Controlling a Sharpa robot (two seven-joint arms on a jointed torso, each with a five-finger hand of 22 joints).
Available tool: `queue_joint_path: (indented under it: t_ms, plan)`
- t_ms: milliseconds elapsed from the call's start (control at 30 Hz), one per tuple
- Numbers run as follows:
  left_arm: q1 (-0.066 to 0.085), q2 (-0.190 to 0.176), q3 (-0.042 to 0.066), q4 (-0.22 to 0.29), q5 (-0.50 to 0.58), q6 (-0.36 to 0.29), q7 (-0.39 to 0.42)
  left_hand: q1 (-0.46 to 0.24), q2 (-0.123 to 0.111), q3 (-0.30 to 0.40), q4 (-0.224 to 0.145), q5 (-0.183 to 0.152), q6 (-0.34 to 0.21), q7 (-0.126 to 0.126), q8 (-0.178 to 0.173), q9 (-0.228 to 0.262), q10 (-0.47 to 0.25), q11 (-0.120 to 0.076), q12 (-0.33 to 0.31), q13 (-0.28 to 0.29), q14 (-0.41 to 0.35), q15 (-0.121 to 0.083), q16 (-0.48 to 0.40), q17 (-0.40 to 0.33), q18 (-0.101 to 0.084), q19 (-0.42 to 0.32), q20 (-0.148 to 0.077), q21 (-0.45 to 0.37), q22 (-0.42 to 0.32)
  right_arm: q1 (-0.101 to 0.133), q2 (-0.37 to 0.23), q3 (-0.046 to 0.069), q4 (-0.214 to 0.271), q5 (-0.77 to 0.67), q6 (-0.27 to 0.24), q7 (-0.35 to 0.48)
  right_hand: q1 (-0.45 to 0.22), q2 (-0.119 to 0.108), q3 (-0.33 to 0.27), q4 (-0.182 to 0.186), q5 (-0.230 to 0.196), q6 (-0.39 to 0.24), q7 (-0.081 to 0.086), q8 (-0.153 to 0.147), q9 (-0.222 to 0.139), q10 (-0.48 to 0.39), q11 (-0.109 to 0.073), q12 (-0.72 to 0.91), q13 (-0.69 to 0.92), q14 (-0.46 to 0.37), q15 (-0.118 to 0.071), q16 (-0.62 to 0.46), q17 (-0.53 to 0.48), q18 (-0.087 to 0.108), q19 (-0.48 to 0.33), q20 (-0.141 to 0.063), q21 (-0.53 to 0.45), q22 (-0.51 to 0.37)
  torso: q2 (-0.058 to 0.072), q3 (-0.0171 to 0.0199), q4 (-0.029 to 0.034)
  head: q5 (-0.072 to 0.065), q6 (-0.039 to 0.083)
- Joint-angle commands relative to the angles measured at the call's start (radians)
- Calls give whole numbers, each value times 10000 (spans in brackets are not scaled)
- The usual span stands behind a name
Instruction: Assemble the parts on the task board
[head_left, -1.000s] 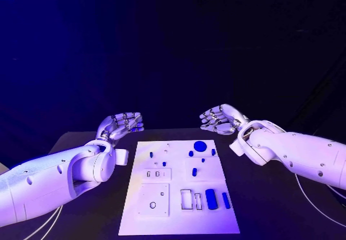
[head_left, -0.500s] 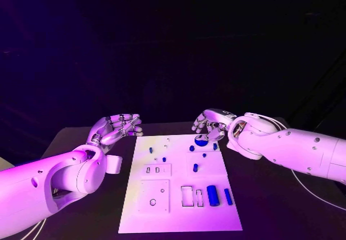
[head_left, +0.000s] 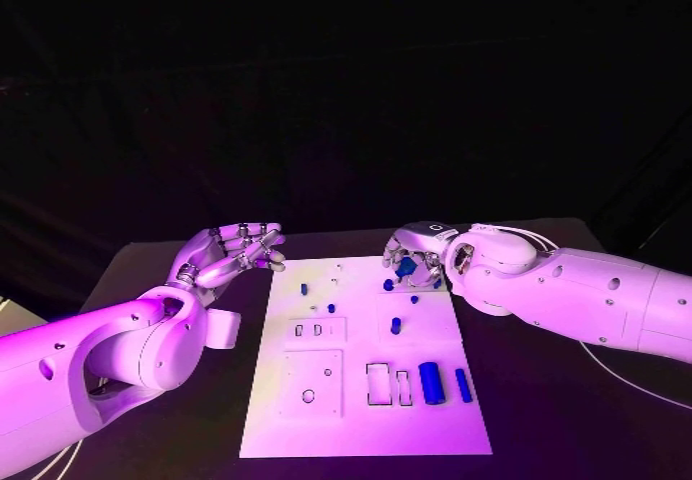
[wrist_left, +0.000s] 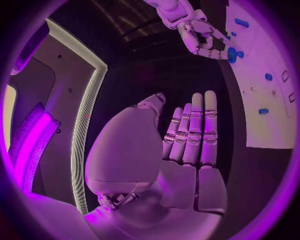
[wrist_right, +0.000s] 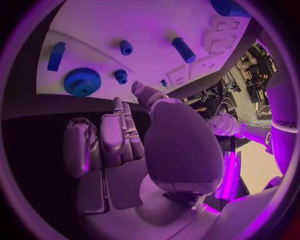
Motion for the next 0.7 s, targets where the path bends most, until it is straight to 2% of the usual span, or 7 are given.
queue_joint_path:
  t_ms: [33, 367, 500, 700]
  plan:
    - [30, -12, 23, 24, -71, 240, -62, 46, -50, 82, -5, -15, 39, 63, -35, -11, 7, 13, -39, -11, -37, -20, 69, 9, 94, -80, 15, 32, 10, -11, 27, -2, 5, -530, 403, -289, 67, 65, -91, -5, 50, -28, -50, -4, 23, -78, 14, -22, 17, 296, 50, 102, 96, -174, 101, 2, 80, 172, 99, 43, 45, -39, -29]
    - [86, -49, 42, 15, -68, 233, -72, 21, -64, 89, 10, -27, 39, 67, -40, -12, 3, 18, -36, -10, -52, -15, 85, 42, 91, -117, 19, 99, 57, -20, 125, -10, -71, -691, 455, -450, 72, 184, -196, 81, 55, 36, -88, 24, 93, -61, -8, -4, 89, 315, 24, 402, 356, -234, 242, 35, 321, 521, 191, 71, 87, -120, -42]
    - [114, -58, 44, 15, -62, 245, -84, 6, -66, 94, 19, -32, 39, 70, -41, -13, 1, 19, -35, -9, -57, -13, 94, 58, 91, -136, 20, 131, 79, -34, 188, -14, -107, -635, 378, -474, 20, 353, -139, 205, 52, 96, -86, 44, 140, -57, -7, -8, 128, 290, 23, 480, 388, -237, 241, 55, 360, 578, 212, 93, 99, -95, -35]
    - [132, -51, 47, 32, 30, 316, -115, 8, -31, 139, 23, -38, 41, 71, -45, -14, -9, 22, -34, -10, -76, -11, 116, 102, 91, -191, 25, 215, 138, -48, 279, -16, -187, -598, 341, -546, -60, 533, -25, 343, 55, 179, -69, 77, 195, 36, -32, 13, 181, 295, 5, 628, 510, -273, 326, 63, 493, 781, 230, 82, 102, -77, -50]
